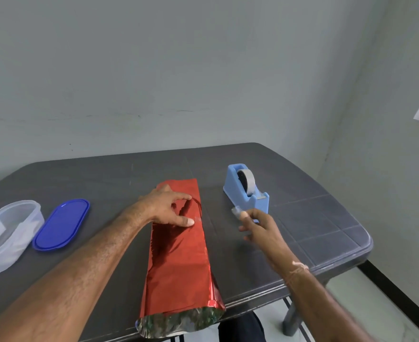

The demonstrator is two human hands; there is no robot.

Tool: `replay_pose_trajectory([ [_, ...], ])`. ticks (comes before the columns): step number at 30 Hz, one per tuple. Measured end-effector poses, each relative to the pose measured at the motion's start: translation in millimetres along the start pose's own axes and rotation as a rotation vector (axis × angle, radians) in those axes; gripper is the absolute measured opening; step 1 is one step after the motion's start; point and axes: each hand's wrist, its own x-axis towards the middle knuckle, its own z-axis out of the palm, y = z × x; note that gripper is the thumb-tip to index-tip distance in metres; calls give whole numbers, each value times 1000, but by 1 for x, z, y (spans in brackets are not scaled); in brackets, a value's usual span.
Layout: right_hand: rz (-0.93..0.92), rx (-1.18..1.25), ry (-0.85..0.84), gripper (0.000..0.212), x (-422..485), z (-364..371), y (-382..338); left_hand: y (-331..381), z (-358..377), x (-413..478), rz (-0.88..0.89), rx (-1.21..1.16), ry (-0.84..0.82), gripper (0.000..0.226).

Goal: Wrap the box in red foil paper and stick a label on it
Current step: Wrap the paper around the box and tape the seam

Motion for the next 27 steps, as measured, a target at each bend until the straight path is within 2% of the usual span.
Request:
replay_pose_trajectory([
  [2, -47, -78, -183, 30, 11, 8, -19, -1, -1, 2, 23, -46, -56, 88],
  [4, -90, -168, -293, 33, 25, 16, -34, 2, -3, 4, 48, -43, -100, 90],
  [15, -141, -330, -406, 34, 69, 40, -46, 10, -30, 25, -38, 158, -298, 110],
  [24, -146, -612, -580, 46, 102, 47, -72, 15, -32, 35, -95, 178, -346, 117],
  [27, -133, -704, -630, 40, 110, 53, -76, 16, -31, 35, -99, 179, -346, 118],
])
